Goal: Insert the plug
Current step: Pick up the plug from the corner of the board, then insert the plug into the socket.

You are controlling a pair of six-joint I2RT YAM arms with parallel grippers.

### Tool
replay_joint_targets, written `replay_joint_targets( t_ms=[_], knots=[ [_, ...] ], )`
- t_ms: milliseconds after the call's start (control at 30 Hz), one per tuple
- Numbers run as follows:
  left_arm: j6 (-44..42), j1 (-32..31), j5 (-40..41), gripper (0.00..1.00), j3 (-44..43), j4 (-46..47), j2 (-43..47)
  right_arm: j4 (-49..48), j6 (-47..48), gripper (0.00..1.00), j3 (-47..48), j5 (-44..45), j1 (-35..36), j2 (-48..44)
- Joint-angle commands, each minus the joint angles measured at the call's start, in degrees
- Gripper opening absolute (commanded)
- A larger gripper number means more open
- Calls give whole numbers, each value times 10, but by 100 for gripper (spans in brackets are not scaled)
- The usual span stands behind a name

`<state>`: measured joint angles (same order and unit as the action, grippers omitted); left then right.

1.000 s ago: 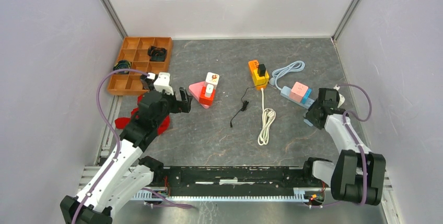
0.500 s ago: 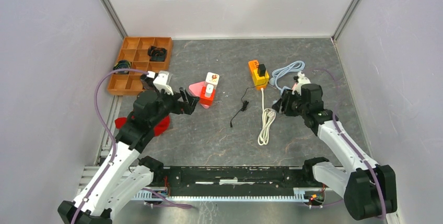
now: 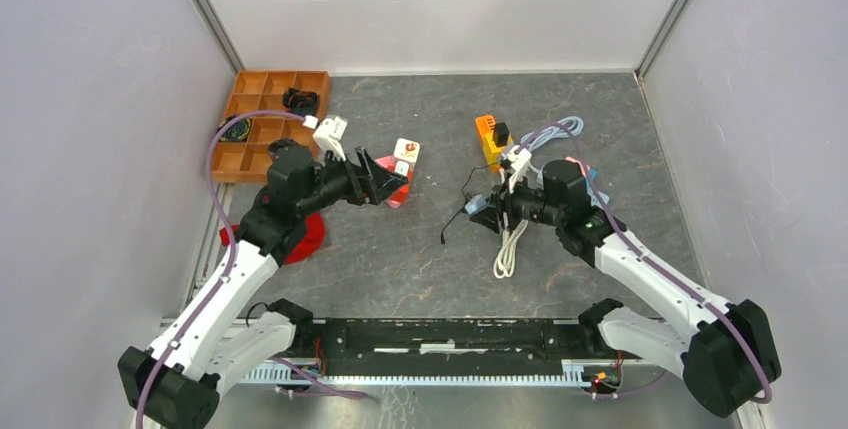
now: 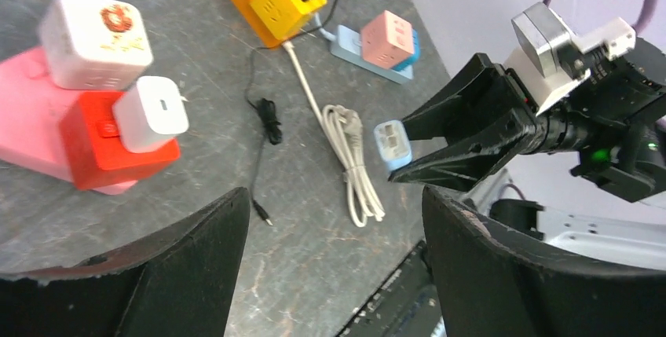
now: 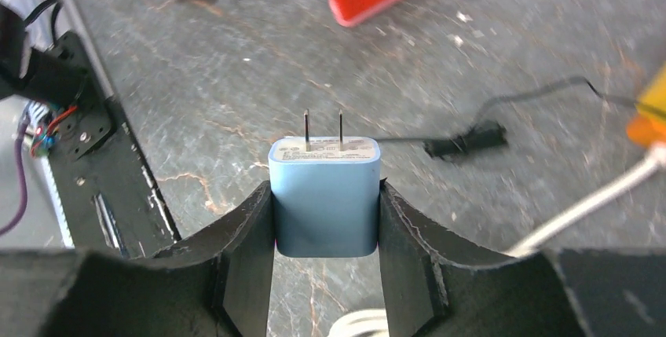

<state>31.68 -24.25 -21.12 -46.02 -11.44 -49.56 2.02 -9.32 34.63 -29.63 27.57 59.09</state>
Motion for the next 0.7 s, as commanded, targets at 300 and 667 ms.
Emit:
replay_joint_targets(
  t_ms=[300, 667],
  knots=[
    [108, -3, -156, 90, -22, 78, -75, -86, 85, 39, 111, -10, 114, 52],
    [131, -2, -203, 90, -15, 92, -114, -42, 147, 38, 183, 52, 170, 104]
  ],
)
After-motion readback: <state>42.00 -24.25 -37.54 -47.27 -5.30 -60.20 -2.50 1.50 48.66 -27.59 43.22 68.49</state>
